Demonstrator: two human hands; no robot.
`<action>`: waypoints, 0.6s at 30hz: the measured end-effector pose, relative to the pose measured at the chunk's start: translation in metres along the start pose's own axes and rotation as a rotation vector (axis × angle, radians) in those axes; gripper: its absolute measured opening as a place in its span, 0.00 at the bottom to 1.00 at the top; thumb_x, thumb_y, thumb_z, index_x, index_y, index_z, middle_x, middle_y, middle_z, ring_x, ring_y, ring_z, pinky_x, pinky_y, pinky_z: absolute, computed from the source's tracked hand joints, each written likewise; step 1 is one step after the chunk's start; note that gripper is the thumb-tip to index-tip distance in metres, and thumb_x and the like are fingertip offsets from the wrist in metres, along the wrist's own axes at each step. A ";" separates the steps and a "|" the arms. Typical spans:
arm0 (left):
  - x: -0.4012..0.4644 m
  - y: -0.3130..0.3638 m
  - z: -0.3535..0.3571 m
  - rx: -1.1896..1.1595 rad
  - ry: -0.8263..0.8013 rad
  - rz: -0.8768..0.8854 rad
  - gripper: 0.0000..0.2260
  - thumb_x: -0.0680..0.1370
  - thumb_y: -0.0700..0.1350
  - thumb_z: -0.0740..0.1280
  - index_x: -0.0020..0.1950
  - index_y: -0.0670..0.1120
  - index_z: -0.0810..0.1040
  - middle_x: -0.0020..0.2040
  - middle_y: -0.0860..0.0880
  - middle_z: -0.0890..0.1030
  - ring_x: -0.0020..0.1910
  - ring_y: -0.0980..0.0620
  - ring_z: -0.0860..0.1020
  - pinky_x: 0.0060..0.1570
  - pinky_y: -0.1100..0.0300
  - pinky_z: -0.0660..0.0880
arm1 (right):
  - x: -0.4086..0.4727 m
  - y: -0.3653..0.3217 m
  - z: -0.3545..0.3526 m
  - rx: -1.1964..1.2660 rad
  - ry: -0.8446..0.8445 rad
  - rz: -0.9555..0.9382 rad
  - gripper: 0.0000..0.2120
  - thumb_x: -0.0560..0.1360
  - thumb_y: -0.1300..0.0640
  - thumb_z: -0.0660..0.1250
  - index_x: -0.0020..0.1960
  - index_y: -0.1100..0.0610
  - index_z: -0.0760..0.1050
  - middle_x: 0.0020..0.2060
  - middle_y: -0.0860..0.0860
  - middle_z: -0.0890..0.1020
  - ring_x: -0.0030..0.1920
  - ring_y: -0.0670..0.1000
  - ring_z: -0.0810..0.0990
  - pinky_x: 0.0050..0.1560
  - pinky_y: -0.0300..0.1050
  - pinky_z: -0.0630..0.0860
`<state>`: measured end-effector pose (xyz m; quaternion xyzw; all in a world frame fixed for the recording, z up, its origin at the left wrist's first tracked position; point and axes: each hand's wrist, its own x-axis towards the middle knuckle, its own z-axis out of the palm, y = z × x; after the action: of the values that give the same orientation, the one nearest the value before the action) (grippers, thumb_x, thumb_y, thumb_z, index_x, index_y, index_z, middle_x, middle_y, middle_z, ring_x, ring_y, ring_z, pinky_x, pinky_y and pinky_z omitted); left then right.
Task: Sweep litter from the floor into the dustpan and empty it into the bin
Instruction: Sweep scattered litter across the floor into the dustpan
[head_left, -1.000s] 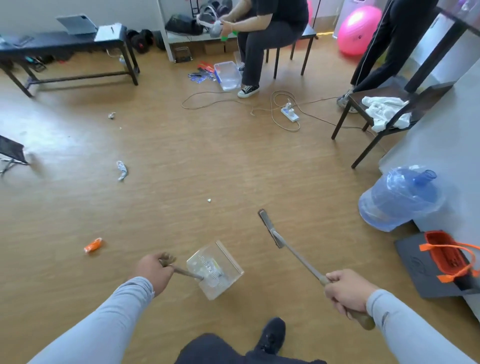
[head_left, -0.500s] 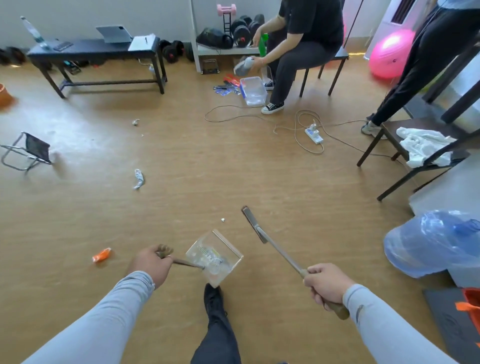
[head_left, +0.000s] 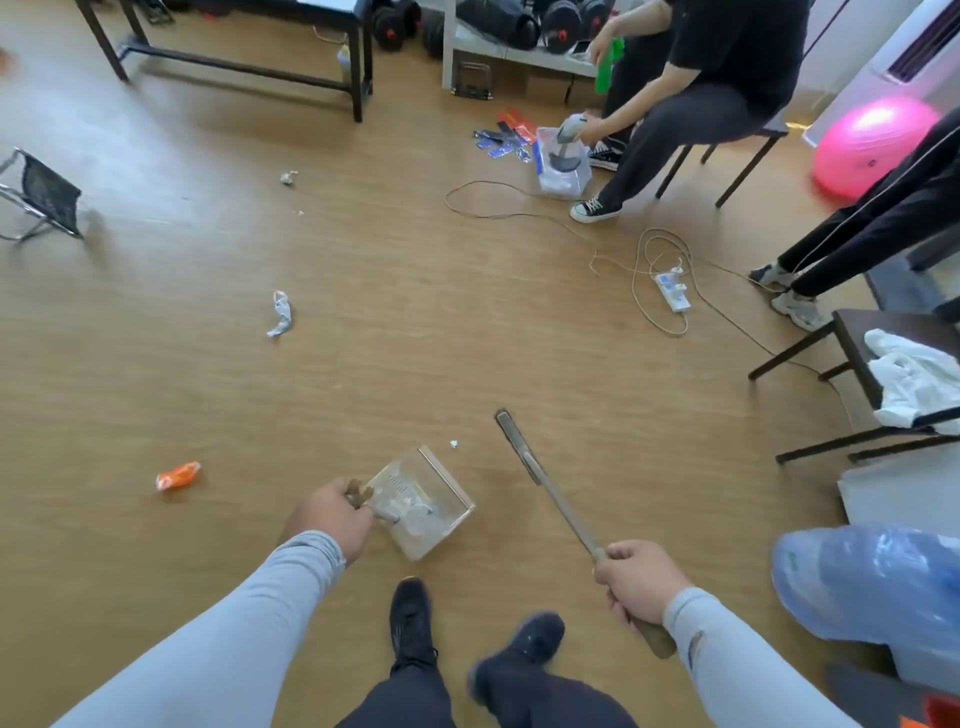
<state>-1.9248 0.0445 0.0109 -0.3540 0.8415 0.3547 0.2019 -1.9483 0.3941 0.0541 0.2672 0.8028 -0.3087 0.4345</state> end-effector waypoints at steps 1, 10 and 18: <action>0.008 0.001 0.002 0.009 0.000 -0.002 0.05 0.75 0.48 0.70 0.47 0.58 0.77 0.44 0.56 0.82 0.43 0.48 0.81 0.45 0.59 0.75 | 0.011 -0.009 0.000 -0.008 0.003 0.003 0.10 0.75 0.59 0.61 0.53 0.55 0.79 0.27 0.55 0.76 0.25 0.53 0.70 0.29 0.42 0.70; 0.070 0.025 0.032 0.054 0.030 -0.081 0.11 0.75 0.48 0.68 0.57 0.55 0.81 0.50 0.52 0.84 0.46 0.46 0.81 0.46 0.59 0.74 | 0.092 -0.082 -0.010 -0.079 -0.014 -0.012 0.09 0.75 0.60 0.62 0.54 0.54 0.75 0.32 0.57 0.78 0.27 0.53 0.73 0.36 0.45 0.72; 0.102 0.046 0.038 0.145 -0.015 -0.097 0.06 0.76 0.49 0.67 0.52 0.54 0.78 0.46 0.52 0.81 0.42 0.46 0.78 0.45 0.59 0.73 | 0.127 -0.110 0.014 -0.306 -0.124 0.013 0.14 0.76 0.64 0.59 0.60 0.56 0.73 0.36 0.57 0.79 0.29 0.55 0.73 0.31 0.46 0.73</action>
<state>-2.0236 0.0495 -0.0530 -0.3760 0.8453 0.2855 0.2502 -2.0785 0.3317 -0.0327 0.1837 0.8102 -0.1960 0.5210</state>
